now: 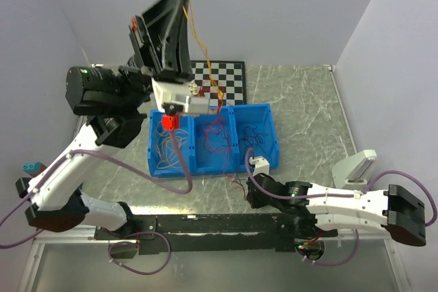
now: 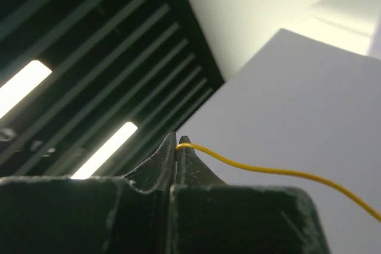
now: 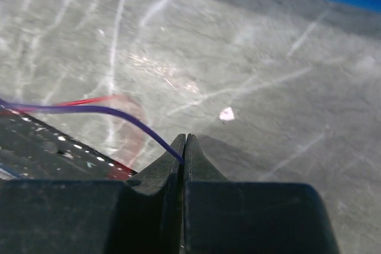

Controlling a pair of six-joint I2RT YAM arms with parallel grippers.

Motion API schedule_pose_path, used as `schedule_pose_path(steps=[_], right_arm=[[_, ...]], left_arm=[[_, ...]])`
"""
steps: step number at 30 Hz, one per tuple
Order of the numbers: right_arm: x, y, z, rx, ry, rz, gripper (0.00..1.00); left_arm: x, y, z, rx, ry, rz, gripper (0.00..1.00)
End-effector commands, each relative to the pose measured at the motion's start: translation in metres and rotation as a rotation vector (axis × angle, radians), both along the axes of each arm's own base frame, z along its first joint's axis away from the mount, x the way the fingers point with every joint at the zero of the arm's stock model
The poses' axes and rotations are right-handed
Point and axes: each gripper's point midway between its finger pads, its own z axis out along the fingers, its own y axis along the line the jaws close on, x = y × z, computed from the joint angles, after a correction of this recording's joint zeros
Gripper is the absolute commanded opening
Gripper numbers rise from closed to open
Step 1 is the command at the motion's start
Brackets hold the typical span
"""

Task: Untangle the cables

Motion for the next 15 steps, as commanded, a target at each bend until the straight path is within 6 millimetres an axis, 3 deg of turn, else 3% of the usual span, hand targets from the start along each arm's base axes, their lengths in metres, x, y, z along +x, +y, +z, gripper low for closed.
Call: schedule_pose_path(steps=[1,4,9,12,15], right_arm=[[-0.001,-0.003,0.002,-0.023,0.024,-0.039,0.0],[-0.004,-0.004,-0.001,-0.042,0.043,-0.037,0.0],[-0.006,0.001,-0.002,-0.055,0.053,-0.006,0.0],[0.002,0.007,0.016,0.001,-0.023,0.015,0.0],[0.02,0.018,0.067,0.121,-0.18,0.038,0.0]], left_arm=[[-0.038,0.064,0.064,-0.232,-0.18,0.095,0.01],[-0.038,0.062,0.082,-0.248,-0.2,0.098,0.01],[-0.058,0.071,0.105,-0.295,-0.287,0.051,0.01],[-0.046,0.043,0.077,-0.161,-0.234,0.034,0.01],[-0.042,0.028,0.042,-0.047,-0.171,-0.008,0.01]])
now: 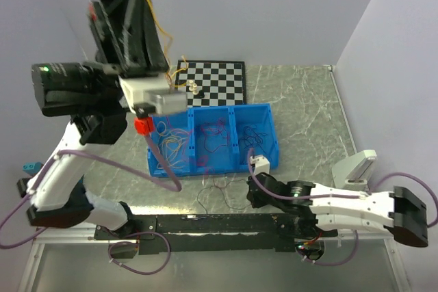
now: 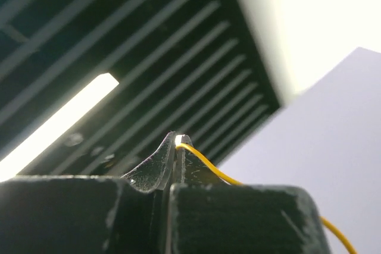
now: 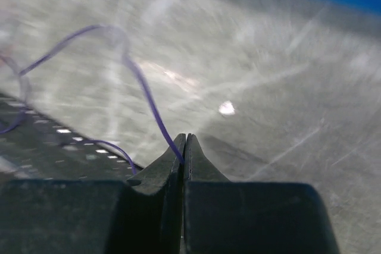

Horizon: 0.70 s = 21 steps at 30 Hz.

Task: Untangle the cables

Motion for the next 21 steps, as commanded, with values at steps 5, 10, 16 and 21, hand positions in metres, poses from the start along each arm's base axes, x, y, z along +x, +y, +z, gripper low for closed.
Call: schedule_pose_path(steps=[5,10,16,21], right_arm=[[0.039,0.041,0.149,0.296,-0.396,0.119,0.11],[0.038,0.071,0.212,0.47,-0.555,0.252,0.62],[0.038,0.08,0.274,0.596,-0.816,0.355,0.88],[0.038,0.075,0.283,0.58,-0.9,0.385,0.89]], left_arm=[[0.008,-0.038,-0.068,0.217,0.13,-0.092,0.01],[0.011,-0.052,-0.091,0.283,0.205,-0.136,0.01],[0.013,-0.068,-0.118,0.376,0.284,-0.159,0.01],[0.012,-0.077,-0.131,0.411,0.312,-0.176,0.01]])
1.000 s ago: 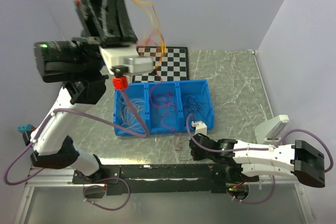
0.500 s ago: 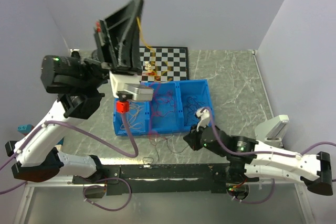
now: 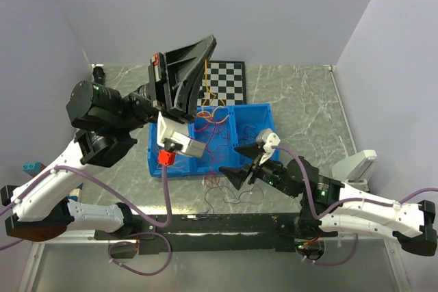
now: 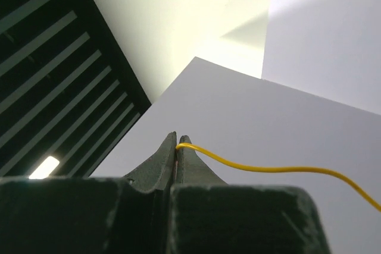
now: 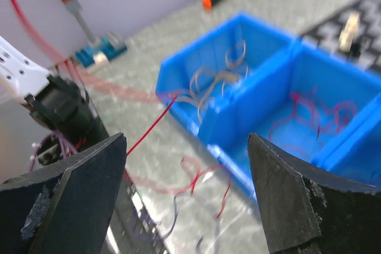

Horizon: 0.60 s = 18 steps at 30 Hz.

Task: Untangle the cables

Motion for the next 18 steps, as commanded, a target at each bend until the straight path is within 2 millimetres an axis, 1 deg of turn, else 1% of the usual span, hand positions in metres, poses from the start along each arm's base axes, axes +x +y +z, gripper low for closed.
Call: schedule_pose_path(steps=[1,5,10,12,13,14,16,17,18], right_arm=[[-0.002,-0.001,0.039,0.08,-0.174,0.031,0.89],[-0.013,0.005,0.051,0.121,-0.225,0.101,0.88],[-0.024,0.016,0.066,0.136,-0.285,0.184,0.88],[-0.023,0.019,0.071,0.138,-0.288,0.182,0.85],[-0.022,0.021,0.07,0.135,-0.291,0.185,0.82],[-0.021,0.022,0.072,0.14,-0.289,0.177,0.77],[-0.018,0.024,0.069,0.129,-0.269,0.167,0.58],[-0.017,0.025,0.066,0.119,-0.251,0.163,0.46],[-0.015,0.026,0.061,0.106,-0.235,0.154,0.31]], left_arm=[[-0.007,0.005,-0.002,-0.004,0.025,-0.016,0.01],[-0.007,0.002,-0.006,0.005,0.037,-0.023,0.01],[-0.006,-0.001,-0.011,0.015,0.049,-0.019,0.01],[-0.006,-0.002,-0.014,0.021,0.053,-0.019,0.01],[-0.006,-0.003,-0.015,0.024,0.056,-0.019,0.01],[-0.005,-0.004,-0.016,0.026,0.06,-0.02,0.01],[-0.005,-0.004,-0.017,0.026,0.065,-0.019,0.01],[-0.005,-0.005,-0.017,0.026,0.068,-0.017,0.01],[-0.004,-0.004,-0.017,0.025,0.071,-0.014,0.01]])
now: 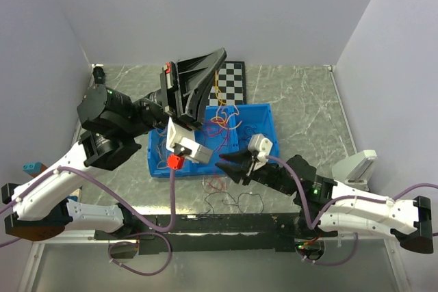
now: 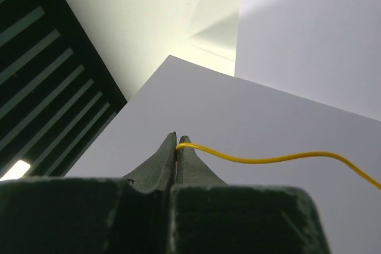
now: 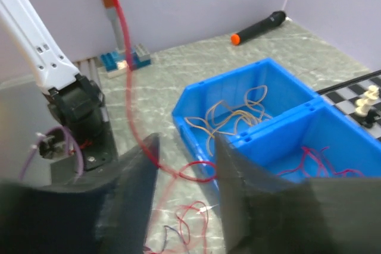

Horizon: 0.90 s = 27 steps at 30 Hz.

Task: Untangle the cables

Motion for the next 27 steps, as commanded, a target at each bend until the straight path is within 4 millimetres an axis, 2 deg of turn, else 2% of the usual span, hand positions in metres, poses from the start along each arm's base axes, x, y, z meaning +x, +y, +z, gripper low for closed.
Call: schedule_pose_path(steps=[1,2,5,10,14,18,22,26,27], right_arm=[[0.002,0.001,0.027,0.068,0.03,-0.017,0.1],[0.005,-0.001,0.022,0.061,0.059,-0.041,0.0],[0.006,-0.006,-0.007,0.036,0.126,-0.065,0.0],[0.001,-0.02,-0.067,-0.016,0.265,-0.094,0.0],[0.0,-0.032,-0.106,-0.079,0.378,-0.15,0.0],[0.002,-0.043,-0.144,-0.162,0.488,-0.236,0.0],[-0.003,-0.044,-0.161,-0.196,0.539,-0.236,0.0],[-0.005,-0.047,-0.172,-0.228,0.562,-0.245,0.0],[-0.006,-0.049,-0.177,-0.244,0.577,-0.254,0.0]], left_arm=[[-0.003,0.013,0.01,-0.046,0.011,0.014,0.01],[0.0,0.013,0.01,-0.049,0.014,0.029,0.01],[0.018,0.018,0.019,-0.105,0.026,0.127,0.01],[0.043,0.03,0.039,-0.211,0.08,0.245,0.01],[0.053,0.048,0.061,-0.326,0.061,0.309,0.01],[0.055,0.07,0.092,-0.452,0.01,0.342,0.01],[0.059,0.08,0.104,-0.48,0.003,0.36,0.01],[0.069,0.083,0.103,-0.467,-0.019,0.395,0.01],[0.066,0.091,0.111,-0.497,-0.035,0.398,0.01]])
